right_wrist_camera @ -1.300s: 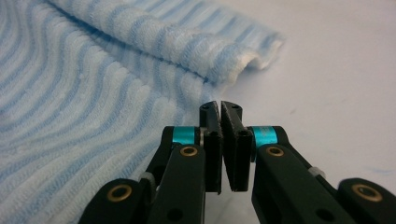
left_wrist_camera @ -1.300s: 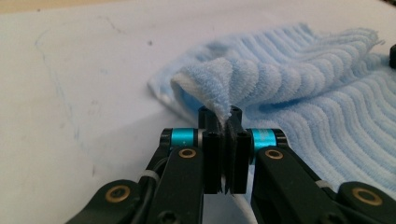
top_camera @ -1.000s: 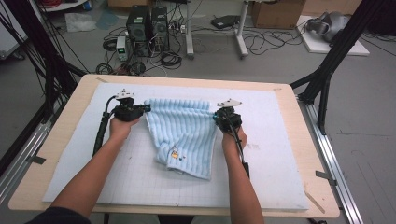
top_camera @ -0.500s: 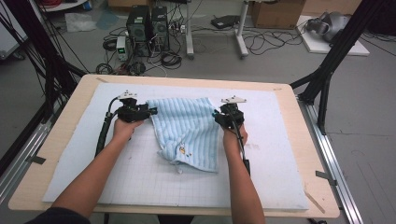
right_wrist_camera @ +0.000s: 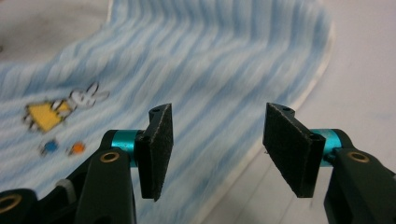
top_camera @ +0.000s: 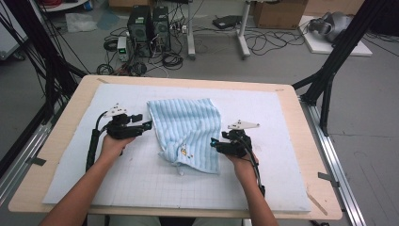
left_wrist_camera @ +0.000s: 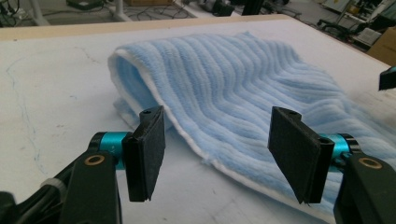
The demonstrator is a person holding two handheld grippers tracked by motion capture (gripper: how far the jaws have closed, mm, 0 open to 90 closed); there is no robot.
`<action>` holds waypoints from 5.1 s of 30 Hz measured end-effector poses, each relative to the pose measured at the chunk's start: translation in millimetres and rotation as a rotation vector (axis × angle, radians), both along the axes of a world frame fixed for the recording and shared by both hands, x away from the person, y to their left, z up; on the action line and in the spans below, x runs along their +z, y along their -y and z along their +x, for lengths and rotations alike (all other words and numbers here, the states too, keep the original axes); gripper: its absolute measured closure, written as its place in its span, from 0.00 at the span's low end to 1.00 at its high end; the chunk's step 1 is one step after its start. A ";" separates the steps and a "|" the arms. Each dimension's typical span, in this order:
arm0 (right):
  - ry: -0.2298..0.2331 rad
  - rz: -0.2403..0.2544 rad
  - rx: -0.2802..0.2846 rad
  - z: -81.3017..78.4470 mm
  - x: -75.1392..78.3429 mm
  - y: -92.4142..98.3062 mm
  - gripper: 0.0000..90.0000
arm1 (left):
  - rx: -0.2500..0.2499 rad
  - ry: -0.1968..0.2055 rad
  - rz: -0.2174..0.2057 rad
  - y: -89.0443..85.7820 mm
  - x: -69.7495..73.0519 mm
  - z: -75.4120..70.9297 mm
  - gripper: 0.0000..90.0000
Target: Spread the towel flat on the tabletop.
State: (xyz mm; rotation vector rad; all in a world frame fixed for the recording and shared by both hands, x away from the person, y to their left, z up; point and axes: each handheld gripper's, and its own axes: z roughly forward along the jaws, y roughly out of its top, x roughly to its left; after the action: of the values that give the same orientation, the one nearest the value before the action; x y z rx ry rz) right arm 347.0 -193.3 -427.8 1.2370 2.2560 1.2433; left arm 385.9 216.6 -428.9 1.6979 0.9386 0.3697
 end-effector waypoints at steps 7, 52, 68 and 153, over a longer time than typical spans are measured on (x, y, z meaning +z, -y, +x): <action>-0.061 -0.107 0.077 -10.8 -16.6 -7.0 0.62 | -0.001 0.019 0.021 -1.0 1.1 -14.2 0.37; 0.025 -0.058 -0.142 -17.1 -8.7 42.1 0.51 | 0.031 -0.072 0.397 46.8 -15.0 5.4 0.91; 0.072 -0.062 0.027 -27.6 -3.6 -4.7 0.61 | 0.024 -0.056 0.201 9.8 -12.8 -32.3 0.53; -0.017 -0.054 0.101 -56.4 -5.5 -31.5 0.53 | -0.132 -0.033 0.043 -17.6 20.0 -104.9 0.53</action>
State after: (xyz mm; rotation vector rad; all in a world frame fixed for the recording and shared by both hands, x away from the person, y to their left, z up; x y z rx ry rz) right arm 290.6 -161.7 -433.3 1.1317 2.3748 1.2022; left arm 281.0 234.1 -409.0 1.7996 0.8428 0.2767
